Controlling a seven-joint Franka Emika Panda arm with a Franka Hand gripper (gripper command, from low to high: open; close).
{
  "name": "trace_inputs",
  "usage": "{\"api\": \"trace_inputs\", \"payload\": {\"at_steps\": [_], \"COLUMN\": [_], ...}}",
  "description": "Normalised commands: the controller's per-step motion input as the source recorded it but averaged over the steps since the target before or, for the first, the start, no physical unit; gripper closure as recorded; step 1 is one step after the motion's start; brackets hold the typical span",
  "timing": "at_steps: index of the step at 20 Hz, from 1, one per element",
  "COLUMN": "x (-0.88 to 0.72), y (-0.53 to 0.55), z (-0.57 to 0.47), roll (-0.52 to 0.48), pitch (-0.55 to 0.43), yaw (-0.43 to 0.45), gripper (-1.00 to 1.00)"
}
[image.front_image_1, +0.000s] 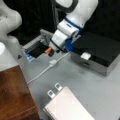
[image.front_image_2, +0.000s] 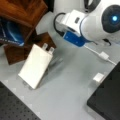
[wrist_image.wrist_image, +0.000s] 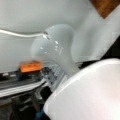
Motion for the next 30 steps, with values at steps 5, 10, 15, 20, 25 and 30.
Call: {"api": "trace_inputs", "payload": {"at_steps": [5, 10, 15, 20, 25, 30], "x": [-0.82, -0.89, -0.77, -0.50, -0.18, 0.01], "y": [0.09, 0.07, 0.01, 0.00, 0.08, 0.18], "z": [-0.22, -0.23, -0.19, -0.22, -0.19, -0.16], "roll": [0.610, 0.494, 0.387, 0.259, 0.173, 0.108], "pitch": [-0.618, -0.619, -0.494, -0.337, -0.194, -0.098], "yaw": [-0.146, -0.082, -0.044, -0.024, -0.030, -0.019], "gripper": [-1.00, -1.00, -1.00, -1.00, 1.00, 1.00]}}
